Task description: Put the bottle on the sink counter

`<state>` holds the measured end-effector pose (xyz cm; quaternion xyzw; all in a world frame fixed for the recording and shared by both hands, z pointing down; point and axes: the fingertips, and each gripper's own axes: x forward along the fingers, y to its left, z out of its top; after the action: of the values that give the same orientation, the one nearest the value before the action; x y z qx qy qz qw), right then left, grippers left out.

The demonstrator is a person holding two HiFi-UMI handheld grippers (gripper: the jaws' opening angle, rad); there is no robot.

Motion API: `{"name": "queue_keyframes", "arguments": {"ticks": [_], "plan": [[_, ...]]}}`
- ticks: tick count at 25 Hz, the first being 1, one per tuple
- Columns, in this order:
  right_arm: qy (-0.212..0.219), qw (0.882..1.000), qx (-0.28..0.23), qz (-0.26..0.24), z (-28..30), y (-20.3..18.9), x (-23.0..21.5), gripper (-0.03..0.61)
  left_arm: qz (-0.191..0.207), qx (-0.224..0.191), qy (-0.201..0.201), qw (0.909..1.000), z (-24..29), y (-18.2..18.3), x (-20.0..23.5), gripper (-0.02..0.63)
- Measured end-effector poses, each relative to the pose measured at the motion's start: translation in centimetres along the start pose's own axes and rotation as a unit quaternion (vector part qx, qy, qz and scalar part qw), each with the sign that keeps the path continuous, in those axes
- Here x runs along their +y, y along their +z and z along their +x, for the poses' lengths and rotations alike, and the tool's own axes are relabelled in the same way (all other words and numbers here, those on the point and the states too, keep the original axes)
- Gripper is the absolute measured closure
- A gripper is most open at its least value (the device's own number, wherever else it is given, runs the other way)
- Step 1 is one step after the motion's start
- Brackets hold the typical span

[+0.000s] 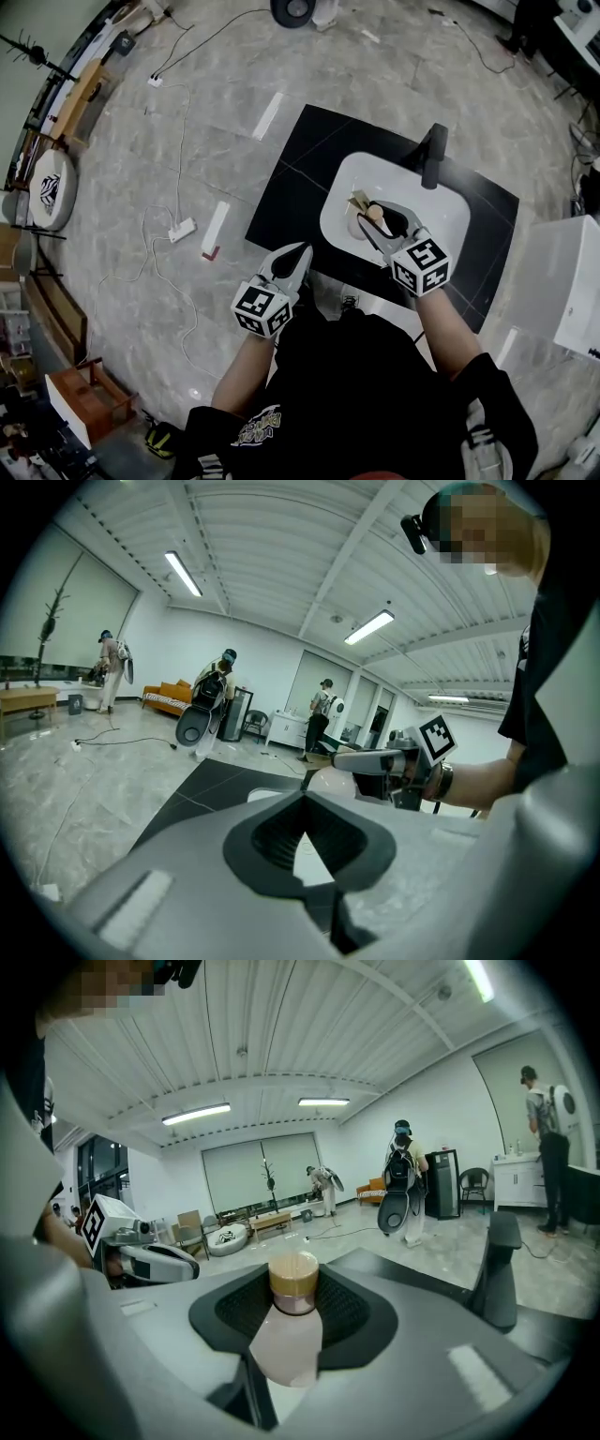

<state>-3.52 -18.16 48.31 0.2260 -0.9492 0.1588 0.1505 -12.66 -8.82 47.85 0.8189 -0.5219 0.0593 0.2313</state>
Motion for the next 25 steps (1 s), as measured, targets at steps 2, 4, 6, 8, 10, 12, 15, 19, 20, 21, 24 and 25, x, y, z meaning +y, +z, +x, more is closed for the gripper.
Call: {"name": "queue_keyframes", "arguments": {"ticks": [2,4,6,8,10,12,15,19,20,21,24,25], "plan": [[-0.011,1.0,0.0,0.001,0.7,0.1,-0.5,0.413,0.005,0.004,-0.013,0.9999,0.5,0.2,0.6,0.612],[-0.023,1.0,0.001,0.004,1.4,0.1,-0.9,0.413,0.01,0.01,-0.026,0.9996,1.0,0.5,1.3,0.612],[-0.035,0.999,0.001,0.007,2.3,0.3,-1.2,0.413,0.013,0.015,-0.04,0.999,1.4,0.8,2.3,0.612],[-0.045,0.999,-0.001,0.009,3.4,0.8,-1.4,0.413,0.016,0.019,-0.052,0.9984,1.9,1.4,3.5,0.612],[-0.052,0.999,0.0,0.009,4.5,1.0,-1.7,0.413,0.015,0.022,-0.062,0.9977,2.4,1.6,4.5,0.612],[-0.058,0.998,0.001,0.01,5.5,1.1,-1.9,0.413,0.016,0.026,-0.07,0.9971,2.7,1.5,5.4,0.612],[-0.068,0.998,0.003,0.01,6.9,1.2,-2.3,0.413,0.021,0.031,-0.078,0.9963,3.4,1.5,6.8,0.613],[-0.073,0.997,0.013,0.013,8.8,1.2,-2.9,0.413,0.04,0.042,-0.088,0.9944,4.2,1.6,8.2,0.612],[-0.075,0.997,0.014,0.013,9.2,1.2,-3.2,0.413,0.045,0.045,-0.09,0.9939,4.4,1.7,8.5,0.613],[-0.077,0.997,0.015,0.012,9.7,1.1,-3.4,0.413,0.048,0.046,-0.092,0.9935,4.6,1.7,8.9,0.612],[-0.084,0.996,0.016,0.013,11.1,0.9,-4.2,0.413,0.062,0.05,-0.1,0.9918,5.1,1.7,9.6,0.612],[-0.087,0.996,0.017,0.015,11.5,0.8,-4.5,0.413,0.068,0.052,-0.103,0.991,5.2,1.8,9.7,0.612]]}}
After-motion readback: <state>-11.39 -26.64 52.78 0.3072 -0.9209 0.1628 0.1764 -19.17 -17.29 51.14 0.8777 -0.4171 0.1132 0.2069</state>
